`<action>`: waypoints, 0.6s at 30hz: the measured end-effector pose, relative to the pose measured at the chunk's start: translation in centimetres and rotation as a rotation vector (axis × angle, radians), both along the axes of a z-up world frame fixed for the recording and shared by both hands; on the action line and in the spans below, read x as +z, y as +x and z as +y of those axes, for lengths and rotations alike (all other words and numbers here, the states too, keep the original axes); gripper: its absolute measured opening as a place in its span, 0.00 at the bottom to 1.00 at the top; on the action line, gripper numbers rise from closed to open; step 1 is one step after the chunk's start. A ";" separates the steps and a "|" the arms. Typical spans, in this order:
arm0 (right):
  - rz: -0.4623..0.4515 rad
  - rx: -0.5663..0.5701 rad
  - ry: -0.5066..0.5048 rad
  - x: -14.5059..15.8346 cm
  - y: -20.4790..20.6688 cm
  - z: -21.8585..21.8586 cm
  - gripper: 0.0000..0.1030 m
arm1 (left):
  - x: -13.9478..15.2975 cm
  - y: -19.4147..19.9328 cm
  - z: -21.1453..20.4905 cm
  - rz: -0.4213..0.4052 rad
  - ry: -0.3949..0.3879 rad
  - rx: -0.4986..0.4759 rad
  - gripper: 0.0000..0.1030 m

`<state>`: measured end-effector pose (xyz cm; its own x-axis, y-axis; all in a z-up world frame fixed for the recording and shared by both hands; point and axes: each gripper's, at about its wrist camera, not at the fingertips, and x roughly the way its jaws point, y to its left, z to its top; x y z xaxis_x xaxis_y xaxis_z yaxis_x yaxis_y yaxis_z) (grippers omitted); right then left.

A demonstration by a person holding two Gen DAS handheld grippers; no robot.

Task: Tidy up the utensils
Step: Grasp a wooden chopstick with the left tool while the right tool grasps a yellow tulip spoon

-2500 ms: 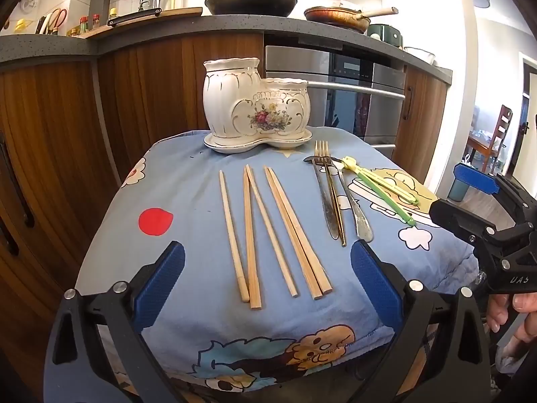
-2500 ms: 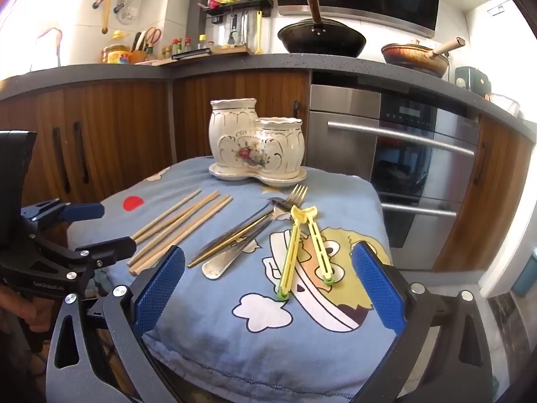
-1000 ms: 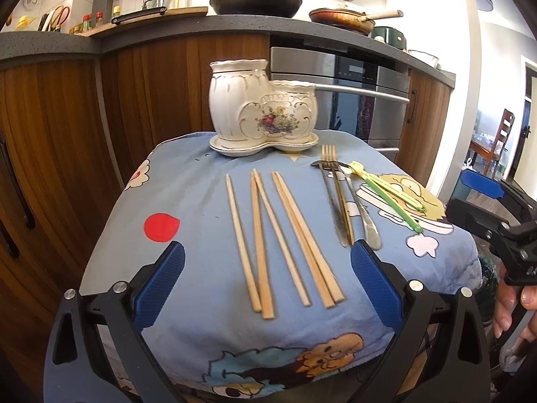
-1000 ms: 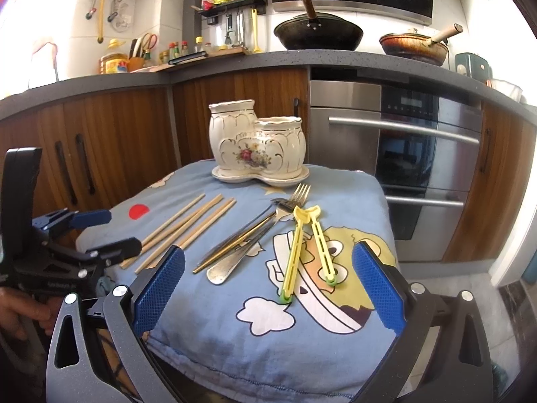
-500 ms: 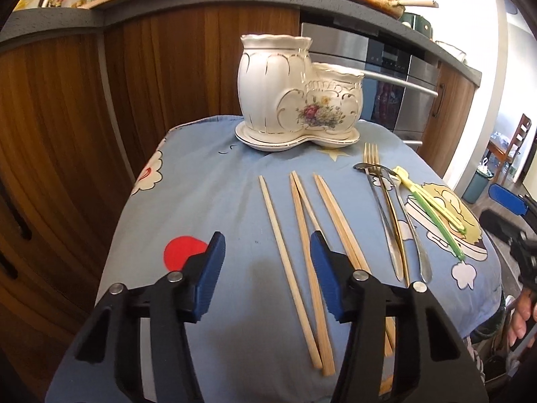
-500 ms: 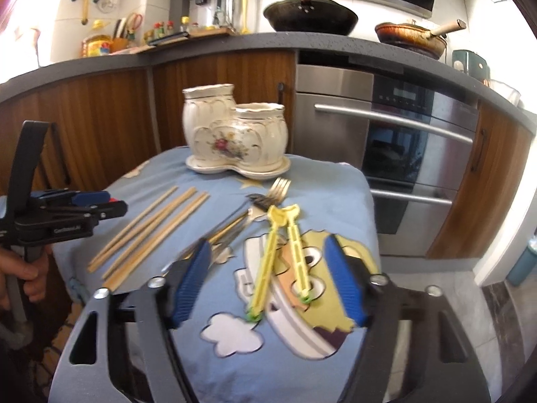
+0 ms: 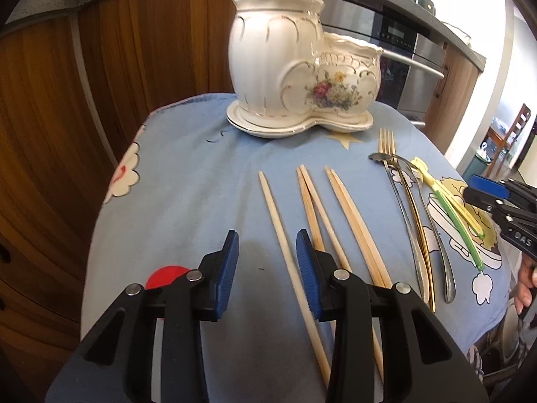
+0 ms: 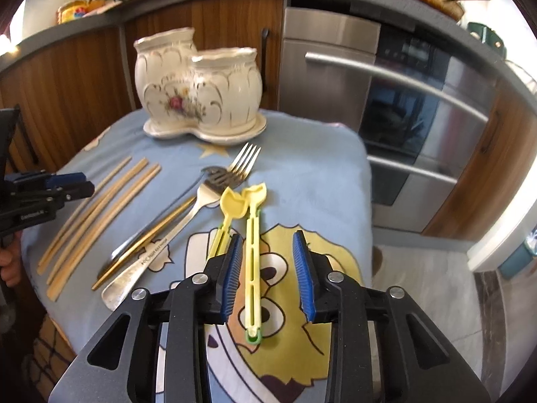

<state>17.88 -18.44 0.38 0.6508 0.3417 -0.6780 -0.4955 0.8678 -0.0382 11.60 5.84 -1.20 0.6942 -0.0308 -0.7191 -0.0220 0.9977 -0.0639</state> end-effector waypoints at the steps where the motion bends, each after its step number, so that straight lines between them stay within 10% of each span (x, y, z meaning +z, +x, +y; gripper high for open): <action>1: 0.011 0.004 -0.008 -0.2 0.3 0.1 0.32 | -0.2 0.2 -0.1 0.008 0.002 -0.006 0.35; 18: 0.170 0.069 -0.082 -0.9 3.8 1.3 0.25 | -0.1 1.3 -0.5 0.068 0.048 -0.098 0.07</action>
